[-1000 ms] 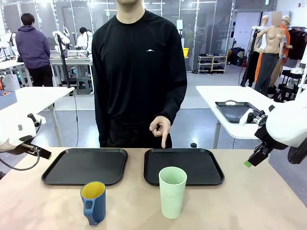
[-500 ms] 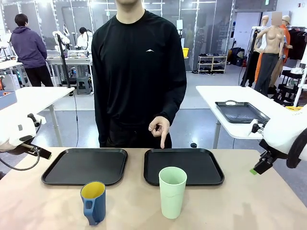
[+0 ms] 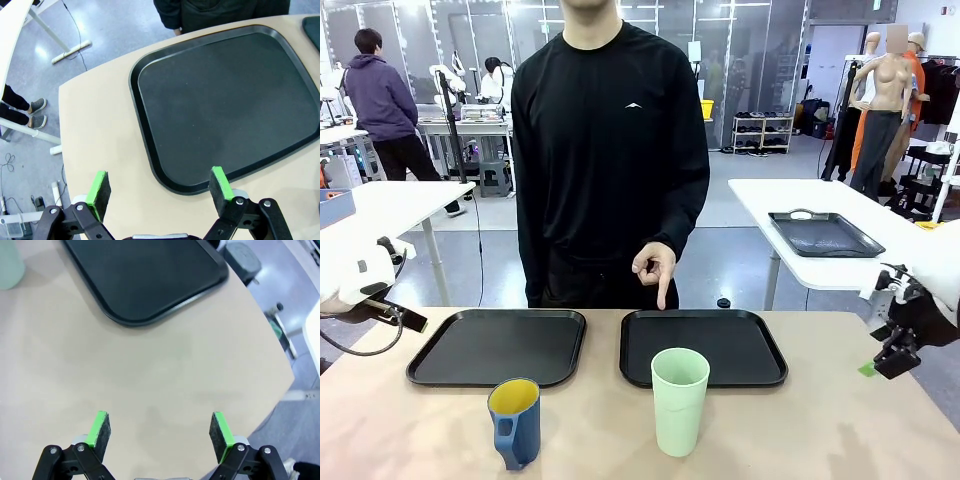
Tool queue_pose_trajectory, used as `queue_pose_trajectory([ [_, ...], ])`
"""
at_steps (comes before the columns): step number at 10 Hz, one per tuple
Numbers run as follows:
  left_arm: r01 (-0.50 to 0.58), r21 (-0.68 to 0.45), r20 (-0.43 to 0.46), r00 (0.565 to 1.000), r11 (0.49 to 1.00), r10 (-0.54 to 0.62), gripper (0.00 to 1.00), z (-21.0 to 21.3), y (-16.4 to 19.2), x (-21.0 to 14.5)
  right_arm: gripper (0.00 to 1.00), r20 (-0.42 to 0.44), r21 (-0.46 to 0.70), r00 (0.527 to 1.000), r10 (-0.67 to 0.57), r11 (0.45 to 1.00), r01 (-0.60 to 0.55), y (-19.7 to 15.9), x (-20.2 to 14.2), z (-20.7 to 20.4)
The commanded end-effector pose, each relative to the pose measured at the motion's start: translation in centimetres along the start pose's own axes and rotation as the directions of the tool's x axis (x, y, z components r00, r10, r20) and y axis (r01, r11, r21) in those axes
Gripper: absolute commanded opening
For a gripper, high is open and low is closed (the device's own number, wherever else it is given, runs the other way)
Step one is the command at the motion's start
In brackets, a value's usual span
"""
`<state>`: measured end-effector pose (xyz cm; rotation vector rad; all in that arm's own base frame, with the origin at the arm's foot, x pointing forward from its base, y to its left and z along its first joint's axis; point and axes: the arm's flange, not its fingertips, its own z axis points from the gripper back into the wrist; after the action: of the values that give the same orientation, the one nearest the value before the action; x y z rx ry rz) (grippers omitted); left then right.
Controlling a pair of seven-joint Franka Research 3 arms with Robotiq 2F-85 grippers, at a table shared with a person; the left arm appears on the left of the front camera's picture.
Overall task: Sort and store the cups by type.
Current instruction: Pick up the Reusable plastic cup.
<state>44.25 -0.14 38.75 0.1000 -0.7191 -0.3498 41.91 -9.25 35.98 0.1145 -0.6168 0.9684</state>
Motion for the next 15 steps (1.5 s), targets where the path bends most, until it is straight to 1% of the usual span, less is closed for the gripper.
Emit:
queue_pose_trajectory([
  [1,0.005,0.001,0.000,1.000,1.000,-0.005,1.00,0.0,0.0,0.0,1.00,0.113,0.042,0.993,0.042,0.998,-0.046,1.6,-2.2,-2.2],
  [3,0.005,0.001,0.000,1.000,1.000,-0.005,1.00,0.0,0.0,0.0,1.00,0.112,0.009,0.993,0.044,0.999,-0.045,2.6,-2.4,-3.3],
  [4,0.005,0.001,0.000,1.000,1.000,-0.005,1.00,0.0,0.0,0.0,1.00,0.073,0.028,0.997,0.031,0.999,-0.033,0.3,-0.8,-0.7],
  [7,0.005,0.001,0.000,1.000,1.000,-0.005,1.00,0.0,0.0,0.0,1.00,0.073,0.028,0.997,0.031,0.999,-0.033,0.3,-0.8,-0.7],
  [8,0.005,0.001,0.000,1.000,1.000,-0.005,1.00,0.0,0.0,0.0,1.00,0.090,0.029,0.995,0.036,0.999,-0.039,0.5,-1.0,-1.2],
  [9,0.005,0.001,0.000,1.000,1.000,-0.005,1.00,0.0,0.0,0.0,1.00,0.152,0.092,0.986,0.060,0.993,-0.075,0.4,-1.1,-2.2],
  [10,0.005,0.001,0.000,1.000,1.000,-0.005,1.00,0.0,0.0,0.0,1.00,0.202,0.129,0.976,0.077,0.986,-0.104,0.7,-1.1,-2.9],
  [13,0.005,0.001,0.000,1.000,1.000,-0.005,1.00,0.0,0.0,0.0,1.00,0.330,0.177,0.941,0.071,0.975,-0.136,1.7,-0.1,-4.3],
  [15,0.005,0.001,0.000,1.000,1.000,-0.005,1.00,0.0,0.0,0.0,1.00,0.351,0.209,0.933,0.078,0.965,-0.159,2.2,0.3,-5.1],
])
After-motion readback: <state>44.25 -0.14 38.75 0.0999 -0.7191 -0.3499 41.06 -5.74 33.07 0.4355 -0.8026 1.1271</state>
